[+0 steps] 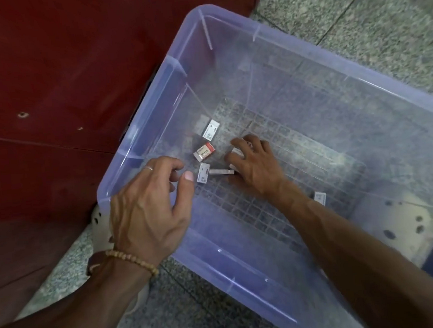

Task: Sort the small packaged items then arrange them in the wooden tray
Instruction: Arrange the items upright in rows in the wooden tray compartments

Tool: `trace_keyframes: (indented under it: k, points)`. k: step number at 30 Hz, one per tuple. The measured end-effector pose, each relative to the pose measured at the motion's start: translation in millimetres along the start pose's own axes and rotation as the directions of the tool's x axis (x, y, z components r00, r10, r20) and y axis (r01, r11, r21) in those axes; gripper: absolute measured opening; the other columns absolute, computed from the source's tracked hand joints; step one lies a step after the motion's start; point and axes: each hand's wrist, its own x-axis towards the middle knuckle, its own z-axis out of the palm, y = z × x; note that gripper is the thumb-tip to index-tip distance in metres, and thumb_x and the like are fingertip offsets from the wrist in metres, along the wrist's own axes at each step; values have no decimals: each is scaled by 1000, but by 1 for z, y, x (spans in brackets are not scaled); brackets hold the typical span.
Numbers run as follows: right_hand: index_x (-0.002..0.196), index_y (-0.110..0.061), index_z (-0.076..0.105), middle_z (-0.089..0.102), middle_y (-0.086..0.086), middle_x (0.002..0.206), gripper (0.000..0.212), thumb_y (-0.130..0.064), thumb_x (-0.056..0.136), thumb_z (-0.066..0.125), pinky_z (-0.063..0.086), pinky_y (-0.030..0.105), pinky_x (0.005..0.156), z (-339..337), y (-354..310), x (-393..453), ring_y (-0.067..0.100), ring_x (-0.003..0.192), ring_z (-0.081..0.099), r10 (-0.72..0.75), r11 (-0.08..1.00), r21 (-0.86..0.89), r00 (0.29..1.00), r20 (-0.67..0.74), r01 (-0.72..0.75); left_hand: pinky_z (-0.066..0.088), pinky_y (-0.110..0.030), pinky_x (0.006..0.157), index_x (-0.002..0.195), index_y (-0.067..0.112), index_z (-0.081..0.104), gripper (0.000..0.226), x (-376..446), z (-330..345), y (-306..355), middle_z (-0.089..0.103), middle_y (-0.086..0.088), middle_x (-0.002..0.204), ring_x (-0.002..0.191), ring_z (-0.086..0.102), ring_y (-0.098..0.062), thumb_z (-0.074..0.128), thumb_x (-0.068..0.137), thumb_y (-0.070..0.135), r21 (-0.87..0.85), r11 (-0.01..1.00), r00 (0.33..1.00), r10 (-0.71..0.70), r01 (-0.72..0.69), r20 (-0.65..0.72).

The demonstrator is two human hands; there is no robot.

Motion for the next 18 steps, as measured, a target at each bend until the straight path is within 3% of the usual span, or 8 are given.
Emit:
trace_keyframes:
  k: [2,7,10,13,18]
  points:
    - [102,-18,65,61,16,123,37,-36,74,80,44,48,83,3,-3,-2,44,111,55,8,1000,-7,1000,-30,-8,40,-23,61,99,19,63,26,0,0,0,65,7,83,69,56,-8,45,93,38,6,1000,1000,0,0,2]
    - [100,-16,63,62,17,115,27,-34,80,67,46,54,79,5,-9,-8,50,109,54,29,999,33,992,-121,-25,45,-25,60,98,18,62,25,0,1,1,65,7,82,68,52,-6,46,92,37,-12,1000,1000,-10,10,4]
    - [98,-14,66,63,16,114,30,-30,76,80,46,53,77,5,-15,-7,49,108,53,108,993,63,985,-136,-100,46,-26,60,98,18,62,24,1,1,1,64,7,81,68,54,-7,47,92,36,-11,1000,1000,-8,8,0]
    - [101,-15,67,63,15,114,32,-32,77,78,44,51,76,2,-29,0,47,107,52,191,973,164,964,-185,-162,45,-24,60,98,18,62,22,1,1,0,64,7,81,68,54,-6,49,93,35,-6,1000,1000,-9,9,-1]
    - [111,-14,68,64,14,113,49,-35,69,81,47,50,77,-3,-45,29,44,105,56,87,995,63,985,-150,-78,48,-27,60,97,19,61,19,0,1,-1,63,9,80,69,58,-9,50,93,34,-4,1000,1000,-14,14,0]
